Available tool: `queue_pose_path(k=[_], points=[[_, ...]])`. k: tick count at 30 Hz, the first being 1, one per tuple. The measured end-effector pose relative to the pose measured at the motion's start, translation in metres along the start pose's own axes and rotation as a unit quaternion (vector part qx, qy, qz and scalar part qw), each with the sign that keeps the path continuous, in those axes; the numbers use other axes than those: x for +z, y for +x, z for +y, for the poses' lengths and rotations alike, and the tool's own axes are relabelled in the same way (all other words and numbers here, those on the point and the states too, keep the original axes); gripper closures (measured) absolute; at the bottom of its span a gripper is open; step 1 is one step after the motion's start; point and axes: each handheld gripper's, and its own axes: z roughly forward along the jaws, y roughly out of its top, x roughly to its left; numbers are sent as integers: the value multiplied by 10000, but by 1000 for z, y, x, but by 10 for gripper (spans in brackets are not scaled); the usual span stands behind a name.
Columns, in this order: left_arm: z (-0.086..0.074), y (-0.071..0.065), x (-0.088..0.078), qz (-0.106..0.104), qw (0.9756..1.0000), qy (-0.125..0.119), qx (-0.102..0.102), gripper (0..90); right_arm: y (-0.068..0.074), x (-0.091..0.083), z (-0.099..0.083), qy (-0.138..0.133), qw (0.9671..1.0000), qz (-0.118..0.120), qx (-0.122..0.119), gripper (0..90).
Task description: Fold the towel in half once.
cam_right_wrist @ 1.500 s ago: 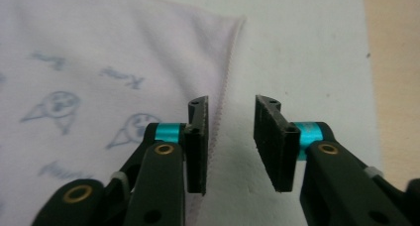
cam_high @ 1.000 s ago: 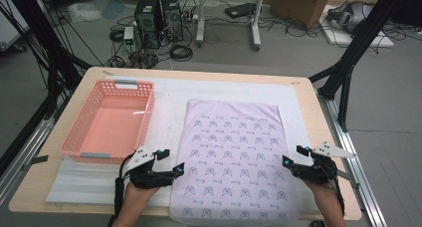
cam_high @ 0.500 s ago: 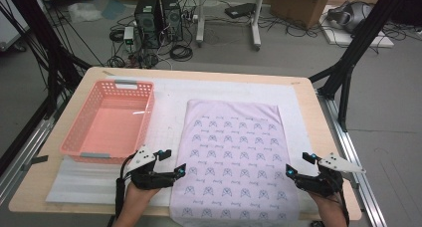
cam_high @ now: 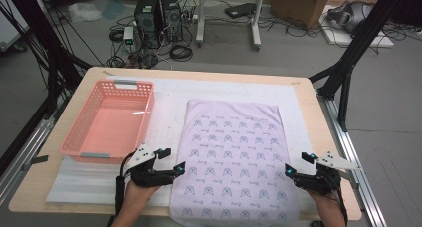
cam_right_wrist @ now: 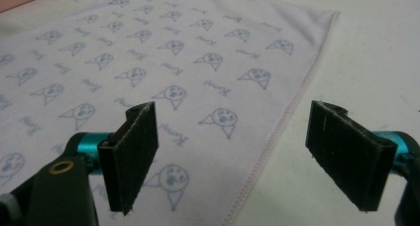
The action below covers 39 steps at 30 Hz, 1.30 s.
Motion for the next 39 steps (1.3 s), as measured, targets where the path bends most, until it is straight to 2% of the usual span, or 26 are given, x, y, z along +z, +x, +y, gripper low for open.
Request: queue_pose_path(k=[4, 6, 8, 13, 15, 18, 25, 31, 35, 39], points=[[2, 2, 5, -49, 10000, 69, -23, 234, -3, 5, 2, 15, 10000, -14, 46, 194], [6, 2, 8, -6, 10000, 91, -2, 222, -5, 9, 3, 56, 10000, -13, 80, 194], [12, 4, 12, -4, 10000, 77, 3, 188, -7, 14, 4, 128, 9999, -8, 84, 194], [31, 12, 31, 32, 9998, 194, 9, 185, -11, 24, 9, 291, 9995, -11, 123, 194], [39, 15, 39, 110, 9997, 235, 5, 185, -15, 29, 14, 332, 9993, -31, 183, 192], [49, 20, 48, 119, 9995, 293, 19, 187, -23, 36, 22, 373, 9989, -55, 261, 179], [65, 37, 70, 246, 9984, 476, -167, 203, -33, 60, 44, 639, 9975, -36, 289, 179], [65, 53, 87, 477, 9959, 681, -345, 205, -40, 76, 54, 898, 9953, -197, 306, 189], [57, 63, 97, 717, 9916, 976, -445, 241, -46, 86, 54, 1108, 9924, -348, 405, 207], [52, 69, 103, 888, 9889, 1099, -467, 281, -50, 93, 51, 1285, 9894, -491, 459, 255]])
